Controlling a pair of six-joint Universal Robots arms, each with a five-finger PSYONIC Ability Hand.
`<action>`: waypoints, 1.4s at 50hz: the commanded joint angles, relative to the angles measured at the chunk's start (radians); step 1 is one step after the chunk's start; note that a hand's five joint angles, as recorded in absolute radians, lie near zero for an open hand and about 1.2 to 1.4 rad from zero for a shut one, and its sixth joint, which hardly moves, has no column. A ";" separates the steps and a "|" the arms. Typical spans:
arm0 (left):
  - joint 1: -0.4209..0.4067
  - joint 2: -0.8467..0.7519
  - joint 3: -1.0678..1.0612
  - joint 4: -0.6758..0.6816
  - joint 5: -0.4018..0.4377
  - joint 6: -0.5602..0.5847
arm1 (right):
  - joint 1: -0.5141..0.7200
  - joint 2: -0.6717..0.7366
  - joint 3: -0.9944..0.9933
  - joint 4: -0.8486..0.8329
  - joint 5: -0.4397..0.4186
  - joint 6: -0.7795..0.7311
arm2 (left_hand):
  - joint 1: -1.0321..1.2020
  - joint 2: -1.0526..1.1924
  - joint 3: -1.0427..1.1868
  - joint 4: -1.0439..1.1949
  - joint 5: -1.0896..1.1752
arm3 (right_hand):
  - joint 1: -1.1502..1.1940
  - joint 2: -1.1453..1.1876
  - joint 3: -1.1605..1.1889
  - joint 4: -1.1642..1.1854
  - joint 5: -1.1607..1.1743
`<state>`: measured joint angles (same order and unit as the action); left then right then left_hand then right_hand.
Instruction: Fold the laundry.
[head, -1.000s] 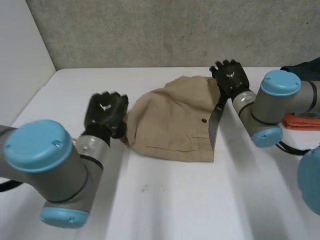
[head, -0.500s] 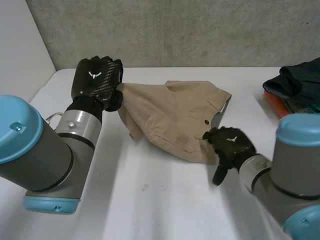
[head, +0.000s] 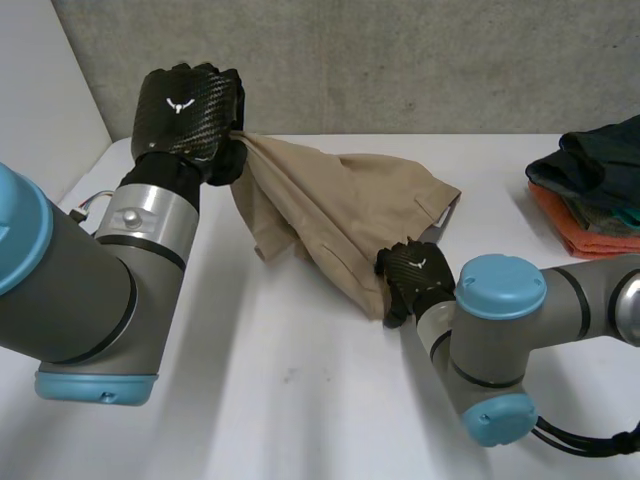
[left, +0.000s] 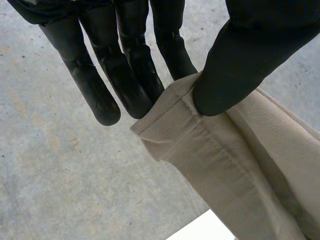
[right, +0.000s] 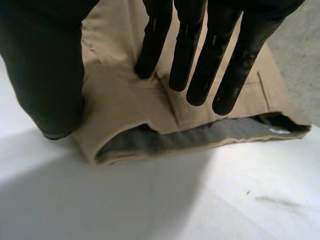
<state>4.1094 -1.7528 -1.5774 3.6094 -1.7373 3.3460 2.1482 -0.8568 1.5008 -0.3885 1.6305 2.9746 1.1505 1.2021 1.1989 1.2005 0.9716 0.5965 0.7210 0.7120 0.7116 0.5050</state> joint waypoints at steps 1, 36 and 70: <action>0.000 0.016 -0.001 0.000 -0.002 -0.003 | 0.001 0.027 -0.043 -0.021 0.011 -0.006 | 0.246 0.194 0.197 0.196 0.250 | 0.284 0.160 0.169 0.169 0.201; 0.011 0.082 -0.015 -0.089 0.004 0.009 | -0.131 -0.321 -0.048 0.221 -0.089 -0.172 | 0.246 0.194 0.197 0.196 0.250 | 0.800 0.675 0.684 0.685 0.717; 0.064 -0.428 0.387 -0.140 0.110 0.222 | -0.197 -0.093 -0.559 0.737 -0.087 -0.542 | 0.246 0.194 0.197 0.196 0.250 | 0.800 0.675 0.684 0.685 0.717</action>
<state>4.1386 -2.0100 -1.4072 3.3857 -1.6297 3.5692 1.9405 -1.0930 1.1285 0.4124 1.4729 2.3983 1.1505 1.2024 1.1989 1.2008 0.9716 1.0432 1.1790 1.1823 1.1890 0.9842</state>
